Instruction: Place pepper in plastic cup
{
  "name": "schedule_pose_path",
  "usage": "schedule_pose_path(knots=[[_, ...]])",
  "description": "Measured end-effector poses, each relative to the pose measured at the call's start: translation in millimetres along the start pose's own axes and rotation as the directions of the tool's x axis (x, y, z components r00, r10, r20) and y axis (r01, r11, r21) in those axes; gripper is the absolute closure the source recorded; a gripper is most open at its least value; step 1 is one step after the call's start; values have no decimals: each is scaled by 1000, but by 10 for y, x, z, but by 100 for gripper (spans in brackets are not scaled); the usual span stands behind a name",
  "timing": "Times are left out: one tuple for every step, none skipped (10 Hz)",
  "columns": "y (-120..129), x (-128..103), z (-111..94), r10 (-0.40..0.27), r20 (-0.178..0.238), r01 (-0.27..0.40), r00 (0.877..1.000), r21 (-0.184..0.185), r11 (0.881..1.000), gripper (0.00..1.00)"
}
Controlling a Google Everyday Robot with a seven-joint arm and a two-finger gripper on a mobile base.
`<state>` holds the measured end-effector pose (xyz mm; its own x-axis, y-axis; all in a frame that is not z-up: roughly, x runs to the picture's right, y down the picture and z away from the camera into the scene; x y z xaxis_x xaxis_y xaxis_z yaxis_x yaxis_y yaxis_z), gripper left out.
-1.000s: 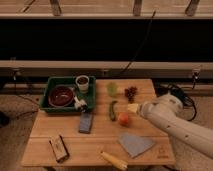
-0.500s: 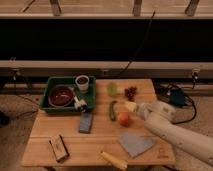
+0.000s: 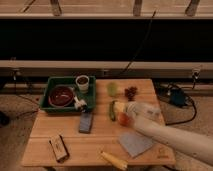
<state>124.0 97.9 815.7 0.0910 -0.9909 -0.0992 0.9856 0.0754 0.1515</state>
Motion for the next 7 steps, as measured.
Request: schedule_pose_path(knots=[[-98,-19,76,-32,4,32,999,13,999,20],[-173,-49,134,-54,12,54,998,23,998,20],[-241,-95,182,-71,21,71,997,32,997,20],[-328,-150,228,-90,33,88,995,44,995,20],[-374,-198,256,-102,43,100,994,53,994,20],[-424,-225,272,-115,51,111,992,62,992,20],[-472,-251,290,-123,59,119,991,70,990,20]])
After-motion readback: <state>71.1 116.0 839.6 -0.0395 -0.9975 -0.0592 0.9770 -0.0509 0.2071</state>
